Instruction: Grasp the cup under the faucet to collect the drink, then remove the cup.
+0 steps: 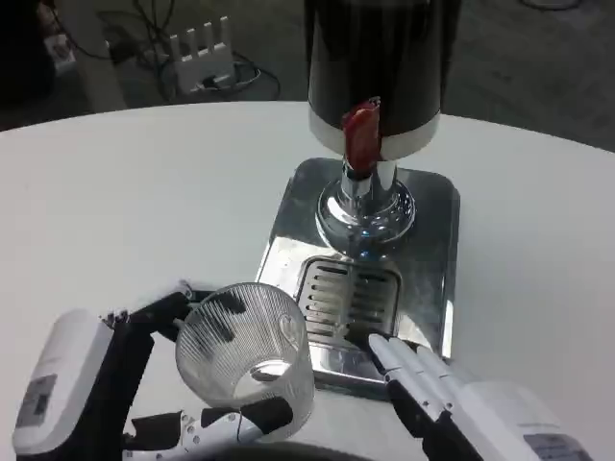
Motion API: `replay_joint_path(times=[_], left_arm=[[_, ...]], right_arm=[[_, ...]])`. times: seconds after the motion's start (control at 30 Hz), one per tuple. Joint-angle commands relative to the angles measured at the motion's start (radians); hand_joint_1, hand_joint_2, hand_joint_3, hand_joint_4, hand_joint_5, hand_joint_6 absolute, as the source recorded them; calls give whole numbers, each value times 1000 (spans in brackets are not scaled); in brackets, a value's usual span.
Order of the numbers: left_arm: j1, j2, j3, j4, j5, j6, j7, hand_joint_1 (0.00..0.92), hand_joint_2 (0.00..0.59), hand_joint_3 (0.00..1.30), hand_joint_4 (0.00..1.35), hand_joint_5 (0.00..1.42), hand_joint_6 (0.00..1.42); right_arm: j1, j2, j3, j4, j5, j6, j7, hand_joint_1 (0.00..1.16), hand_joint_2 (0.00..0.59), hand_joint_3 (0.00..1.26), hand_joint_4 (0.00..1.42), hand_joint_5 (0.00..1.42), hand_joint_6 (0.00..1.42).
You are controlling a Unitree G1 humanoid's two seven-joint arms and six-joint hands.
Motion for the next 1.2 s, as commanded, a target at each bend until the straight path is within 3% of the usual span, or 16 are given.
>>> replay_joint_path(times=[0.03,0.23,0.63,0.9,1.2], left_arm=[[-8,-4,9,-10,-23,-22,15,524,0,777,776,790,526],[-32,-4,17,41,-30,-33,31,524,0,775,776,790,526],[-273,49,39,302,-3,-65,101,515,0,746,758,804,555],[-523,37,-36,565,-10,14,84,509,0,746,755,819,579],[-680,19,-149,756,51,33,139,510,0,746,748,819,583]], right_arm=[[13,5,0,-4,0,10,-1,374,417,0,0,0,0],[38,4,-1,-12,-1,7,-8,375,421,0,0,0,0],[82,6,-30,-28,14,9,-18,393,424,0,0,0,0],[124,3,-78,-33,49,3,-42,402,426,0,0,0,0],[164,-12,-140,-40,109,-1,-67,412,434,0,0,0,0]])
